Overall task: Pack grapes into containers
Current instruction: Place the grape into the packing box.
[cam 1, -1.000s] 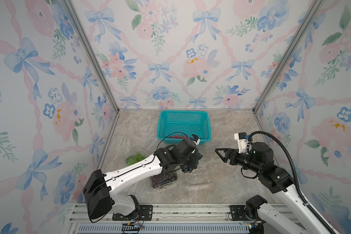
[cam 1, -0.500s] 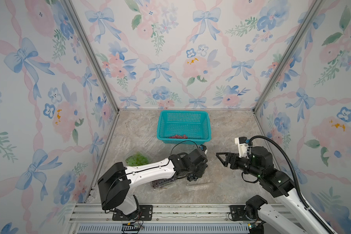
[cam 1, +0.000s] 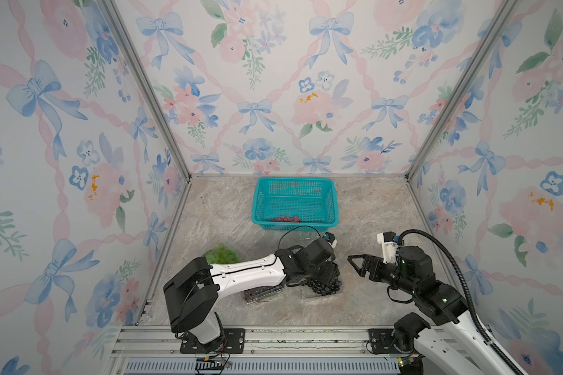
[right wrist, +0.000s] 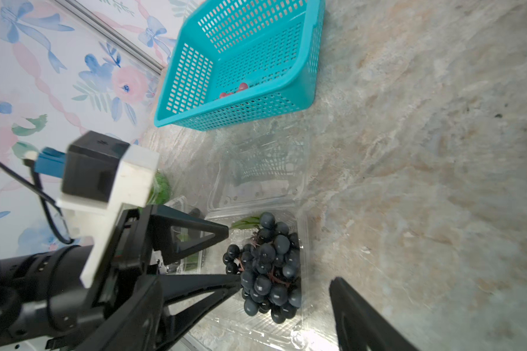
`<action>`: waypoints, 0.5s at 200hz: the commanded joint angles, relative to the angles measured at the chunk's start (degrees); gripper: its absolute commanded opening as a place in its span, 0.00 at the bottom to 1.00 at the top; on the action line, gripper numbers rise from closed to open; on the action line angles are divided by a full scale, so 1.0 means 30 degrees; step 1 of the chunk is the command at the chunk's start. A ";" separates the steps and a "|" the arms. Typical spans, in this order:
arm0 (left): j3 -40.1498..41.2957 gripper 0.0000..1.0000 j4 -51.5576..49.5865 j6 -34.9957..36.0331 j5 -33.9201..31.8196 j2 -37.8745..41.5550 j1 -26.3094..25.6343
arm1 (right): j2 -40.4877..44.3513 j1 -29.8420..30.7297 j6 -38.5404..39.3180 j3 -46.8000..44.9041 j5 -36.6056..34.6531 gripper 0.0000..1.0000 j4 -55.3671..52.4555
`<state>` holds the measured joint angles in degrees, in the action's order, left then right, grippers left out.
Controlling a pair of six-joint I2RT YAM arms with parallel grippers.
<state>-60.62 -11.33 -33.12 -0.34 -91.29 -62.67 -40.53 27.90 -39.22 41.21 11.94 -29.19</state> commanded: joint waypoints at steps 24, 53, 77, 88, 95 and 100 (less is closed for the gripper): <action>0.0407 0.60 0.0437 -0.0378 0.0055 0.0192 -0.0057 | 0.0049 -0.0009 -0.0969 -0.1261 0.0149 0.85 0.0576; 0.0709 0.53 0.0481 -0.1235 -0.0365 0.1470 0.0361 | -0.0374 0.0629 -0.0753 -0.1438 -0.0446 0.83 0.0684; 0.1261 0.44 0.0499 -0.2510 -0.0995 0.3050 0.1714 | -0.1725 0.2247 0.0102 -0.0606 -0.2012 0.74 0.0514; 0.1487 0.46 0.0564 -0.3257 -0.1186 0.3804 0.2801 | -0.2525 0.3313 0.0688 0.0104 -0.3111 0.68 0.0416; 0.1495 0.50 0.0612 -0.3565 -0.1505 0.4152 0.3459 | -0.3035 0.3950 0.0955 0.0638 -0.3893 0.64 0.0360; 0.1346 0.52 0.0614 -0.3619 -0.1866 0.4336 0.3820 | -0.3468 0.4302 0.0979 0.1033 -0.4322 0.61 0.0374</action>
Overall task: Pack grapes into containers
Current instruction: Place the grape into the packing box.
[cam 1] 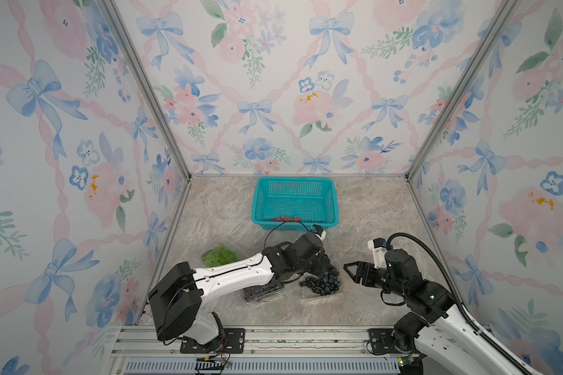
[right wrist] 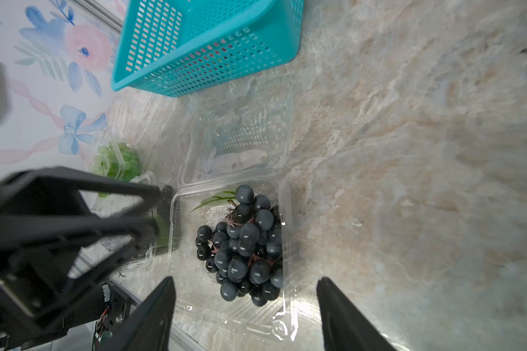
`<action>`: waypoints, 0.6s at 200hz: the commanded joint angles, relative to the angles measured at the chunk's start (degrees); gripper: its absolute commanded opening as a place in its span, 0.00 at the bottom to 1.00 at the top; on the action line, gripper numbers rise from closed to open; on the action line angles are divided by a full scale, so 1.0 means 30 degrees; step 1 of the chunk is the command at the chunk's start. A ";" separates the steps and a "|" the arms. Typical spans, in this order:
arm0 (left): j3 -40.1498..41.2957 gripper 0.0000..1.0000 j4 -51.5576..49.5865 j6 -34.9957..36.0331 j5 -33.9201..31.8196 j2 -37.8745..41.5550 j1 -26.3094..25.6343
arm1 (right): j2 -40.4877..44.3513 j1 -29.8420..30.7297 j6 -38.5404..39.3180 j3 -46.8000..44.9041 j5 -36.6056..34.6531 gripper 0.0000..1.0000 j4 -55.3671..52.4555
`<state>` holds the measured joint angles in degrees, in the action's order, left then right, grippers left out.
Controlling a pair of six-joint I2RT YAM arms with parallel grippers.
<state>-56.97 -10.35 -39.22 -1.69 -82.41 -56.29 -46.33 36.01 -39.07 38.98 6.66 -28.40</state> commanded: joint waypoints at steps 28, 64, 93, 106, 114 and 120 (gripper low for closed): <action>-0.1865 0.65 0.0221 -0.0777 -0.3513 0.0986 0.2716 | -0.4278 0.1913 0.2719 0.4256 -0.2382 0.51 0.1100; -0.4333 0.71 0.0132 0.0254 -0.3501 -0.1136 0.4401 | -0.8426 0.0702 0.4612 0.8790 -0.1101 0.85 0.1023; -0.5968 0.74 -0.0558 0.0940 -0.3618 -0.3112 0.5992 | -1.0874 -0.1942 0.3617 0.9974 0.2724 0.86 0.3617; -0.7211 0.74 -0.1292 0.1416 -0.3486 -0.4312 0.6669 | -1.1508 -0.2755 0.3048 0.9933 0.3762 0.87 0.4764; -0.8129 0.74 -0.1905 0.1843 -0.3548 -0.5160 0.6930 | -1.1803 -0.3086 0.2848 0.9845 0.4032 0.87 0.5335; -0.8933 0.74 -0.2402 0.2208 -0.3758 -0.5807 0.7028 | -1.2053 -0.3337 0.2752 0.9867 0.4190 0.87 0.5544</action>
<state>-77.19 -12.05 -37.41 -11.62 -94.32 -37.21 -79.20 28.77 -28.93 68.18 12.38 -17.69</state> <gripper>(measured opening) 0.739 0.867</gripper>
